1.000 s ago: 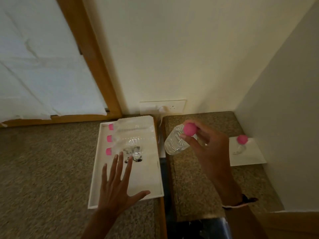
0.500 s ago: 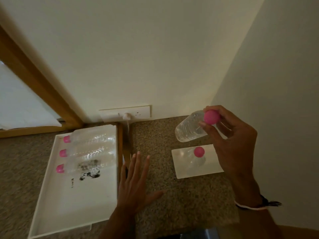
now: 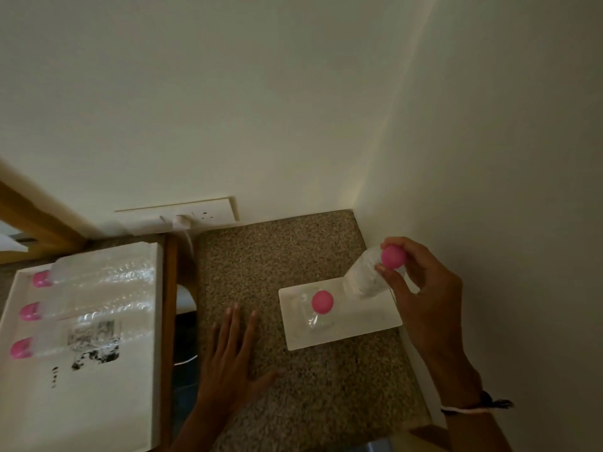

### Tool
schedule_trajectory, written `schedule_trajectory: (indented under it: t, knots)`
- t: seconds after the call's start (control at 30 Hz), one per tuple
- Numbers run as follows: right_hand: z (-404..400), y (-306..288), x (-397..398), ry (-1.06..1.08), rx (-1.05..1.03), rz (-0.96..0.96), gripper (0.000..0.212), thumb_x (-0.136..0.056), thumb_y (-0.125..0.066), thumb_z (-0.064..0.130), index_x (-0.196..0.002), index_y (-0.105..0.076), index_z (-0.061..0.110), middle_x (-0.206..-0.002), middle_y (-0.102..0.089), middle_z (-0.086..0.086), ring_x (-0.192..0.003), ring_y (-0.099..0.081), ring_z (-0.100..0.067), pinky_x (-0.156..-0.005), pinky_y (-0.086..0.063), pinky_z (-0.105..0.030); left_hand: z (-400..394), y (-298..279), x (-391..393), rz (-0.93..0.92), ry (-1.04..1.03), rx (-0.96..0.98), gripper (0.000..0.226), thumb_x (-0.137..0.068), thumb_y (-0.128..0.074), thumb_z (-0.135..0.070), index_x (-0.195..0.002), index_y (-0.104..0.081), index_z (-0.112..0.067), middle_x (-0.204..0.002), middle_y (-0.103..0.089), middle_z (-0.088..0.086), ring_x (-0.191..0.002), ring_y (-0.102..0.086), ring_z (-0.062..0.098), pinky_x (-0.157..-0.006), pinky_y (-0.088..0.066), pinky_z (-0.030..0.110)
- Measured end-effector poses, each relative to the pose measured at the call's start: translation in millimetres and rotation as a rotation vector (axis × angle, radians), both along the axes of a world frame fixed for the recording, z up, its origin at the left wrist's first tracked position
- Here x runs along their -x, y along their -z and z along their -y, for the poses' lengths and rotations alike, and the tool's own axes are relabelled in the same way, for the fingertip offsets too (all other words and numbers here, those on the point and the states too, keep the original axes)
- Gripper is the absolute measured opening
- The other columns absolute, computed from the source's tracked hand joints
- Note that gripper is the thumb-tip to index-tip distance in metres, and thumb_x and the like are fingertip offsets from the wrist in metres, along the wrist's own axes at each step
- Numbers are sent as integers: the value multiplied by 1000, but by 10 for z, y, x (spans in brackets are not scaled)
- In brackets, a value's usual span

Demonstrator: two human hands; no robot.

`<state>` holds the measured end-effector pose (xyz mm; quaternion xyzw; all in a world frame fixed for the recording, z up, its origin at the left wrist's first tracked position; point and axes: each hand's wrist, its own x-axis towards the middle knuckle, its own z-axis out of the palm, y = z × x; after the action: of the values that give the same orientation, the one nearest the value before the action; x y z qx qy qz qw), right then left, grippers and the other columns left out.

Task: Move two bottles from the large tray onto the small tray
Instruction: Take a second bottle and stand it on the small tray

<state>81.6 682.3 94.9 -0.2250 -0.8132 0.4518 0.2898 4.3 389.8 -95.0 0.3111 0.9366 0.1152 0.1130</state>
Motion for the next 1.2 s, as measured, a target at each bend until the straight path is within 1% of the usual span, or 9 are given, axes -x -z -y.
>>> schedule_trajectory:
  t: [0.17, 0.33, 0.4, 0.6, 0.8, 0.93, 1.0, 1.1, 1.2]
  knots:
    - [-80, 279, -78, -10, -17, 108, 39, -83, -74, 9, -120, -66, 17, -114, -70, 7, -107, -66, -5, -95, -50, -13, 15, 99, -3, 22, -13, 21, 114, -75, -35, -94, -160, -13, -21, -171, -7, 14, -158, -8, 34, -124, -21, 61]
    - [-86, 391, -125, -16, -4, 155, 42, -83, -74, 12, -119, -64, 30, -110, -64, 28, -108, -63, 7, -94, -48, -8, 13, 116, -5, 4, -7, 12, 112, -76, -37, -92, -160, -18, -20, -170, -12, 15, -158, -11, 33, -123, -22, 60]
    - [-92, 403, -137, -9, -4, 155, 42, -83, -75, 12, -119, -64, 31, -111, -63, 30, -107, -62, 10, -92, -47, -6, 16, 117, -10, -3, -12, 11, 112, -76, -38, -93, -160, -18, -21, -170, -12, 15, -158, -11, 32, -124, -21, 59]
    - [-137, 389, -121, 10, -54, 164, 39, -82, -75, 9, -120, -66, 11, -116, -70, 0, -108, -65, -14, -95, -54, -31, 18, 122, -6, -6, -4, 19, 112, -76, -37, -93, -159, -19, -20, -170, -13, 15, -157, -13, 33, -124, -19, 58]
    - [-103, 339, -109, 12, -66, 157, 41, -83, -73, 6, -123, -63, 13, -115, -65, 5, -108, -63, -13, -96, -51, -29, 17, 106, -8, -4, -6, 17, 113, -75, -38, -93, -160, -17, -21, -170, -12, 15, -157, -12, 33, -124, -22, 60]
    - [-86, 352, -116, 24, -70, 171, 44, -83, -73, 7, -125, -61, 12, -121, -66, -2, -111, -63, -18, -100, -52, -38, 21, 110, -7, -11, -13, 14, 113, -75, -35, -94, -160, -13, -23, -171, -7, 14, -158, -7, 33, -125, -18, 59]
    - [-86, 348, -127, 35, -71, 202, 50, -82, -76, 11, -129, -59, 11, -126, -65, -6, -115, -61, -21, -101, -51, -40, 16, 93, -9, -10, -9, 18, 112, -76, -33, -94, -160, -12, -23, -171, -6, 14, -158, -6, 33, -125, -17, 59]
    - [-83, 337, -164, 35, -58, 283, 70, -77, -82, 23, -139, -49, 14, -135, -59, -6, -122, -54, -19, -102, -44, -33, 14, 59, -2, -4, -13, 27, 106, -79, -28, -91, -160, -11, -25, -170, -6, 13, -158, -6, 32, -126, -18, 57]
    - [-62, 356, -231, 45, 23, 390, 94, -70, -85, 35, -148, -34, 20, -144, -49, -3, -130, -46, -20, -101, -38, -32, 16, 12, 21, -37, -16, 5, 94, -86, -27, -82, -158, -26, -22, -168, -20, 14, -155, -20, 33, -123, -23, 54]
